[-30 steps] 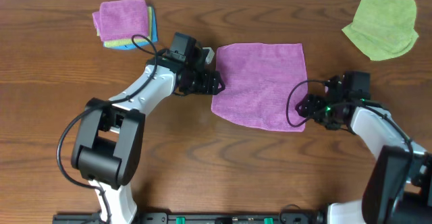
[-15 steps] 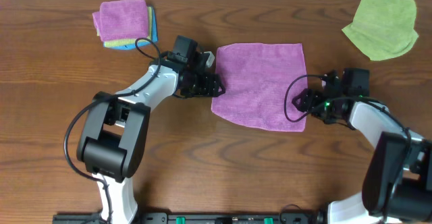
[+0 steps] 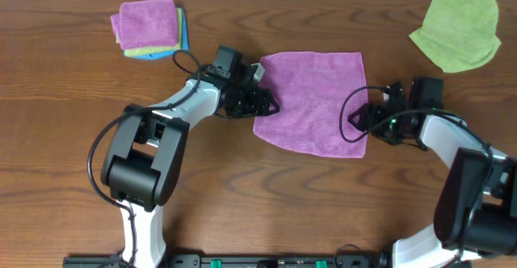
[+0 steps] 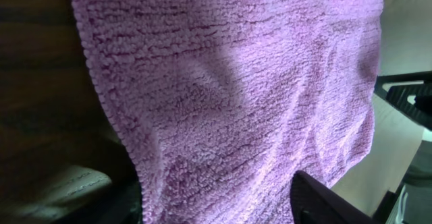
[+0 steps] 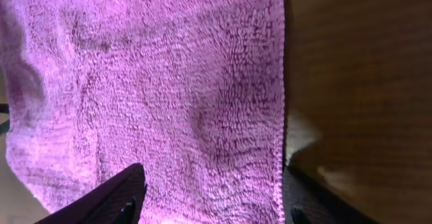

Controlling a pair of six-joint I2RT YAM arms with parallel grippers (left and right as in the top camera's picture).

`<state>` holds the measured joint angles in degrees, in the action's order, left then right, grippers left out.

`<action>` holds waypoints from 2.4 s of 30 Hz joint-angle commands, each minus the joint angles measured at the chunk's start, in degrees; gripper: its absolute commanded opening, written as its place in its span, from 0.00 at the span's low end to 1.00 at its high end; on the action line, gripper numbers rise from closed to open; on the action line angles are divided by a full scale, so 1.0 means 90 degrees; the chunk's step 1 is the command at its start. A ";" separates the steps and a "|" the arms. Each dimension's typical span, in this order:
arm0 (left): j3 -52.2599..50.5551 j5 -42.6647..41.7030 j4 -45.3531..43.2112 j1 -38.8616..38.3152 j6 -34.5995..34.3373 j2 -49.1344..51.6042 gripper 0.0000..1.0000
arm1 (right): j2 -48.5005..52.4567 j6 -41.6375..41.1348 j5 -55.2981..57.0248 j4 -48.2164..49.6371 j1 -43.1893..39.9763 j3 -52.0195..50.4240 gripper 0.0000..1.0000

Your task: Fold the cloth

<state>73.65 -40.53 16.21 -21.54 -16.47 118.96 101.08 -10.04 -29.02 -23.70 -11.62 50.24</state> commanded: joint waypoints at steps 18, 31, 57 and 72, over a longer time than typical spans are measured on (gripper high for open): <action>-0.0034 -0.0338 0.0044 0.0019 -0.0347 0.0262 0.58 | 0.0573 0.0129 0.1120 -0.0155 -0.0124 -0.0512 0.59; -0.0034 -0.0486 0.0083 0.0279 -0.0345 0.0262 0.58 | 0.0719 0.0121 0.0947 0.0187 -0.0124 -0.0512 0.57; -0.0034 -0.0500 0.0199 0.0279 -0.0454 0.0262 0.25 | 0.1154 0.0121 0.0838 0.0107 -0.0121 -0.0512 0.38; 0.0034 -0.1032 -0.0520 0.0279 -0.0828 0.0257 0.06 | 0.1107 0.0075 0.0381 -0.0049 -0.0119 -0.0291 0.02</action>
<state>73.63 -46.94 11.66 -19.18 -23.11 120.22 106.02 -9.13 -34.17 -21.26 -13.56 50.87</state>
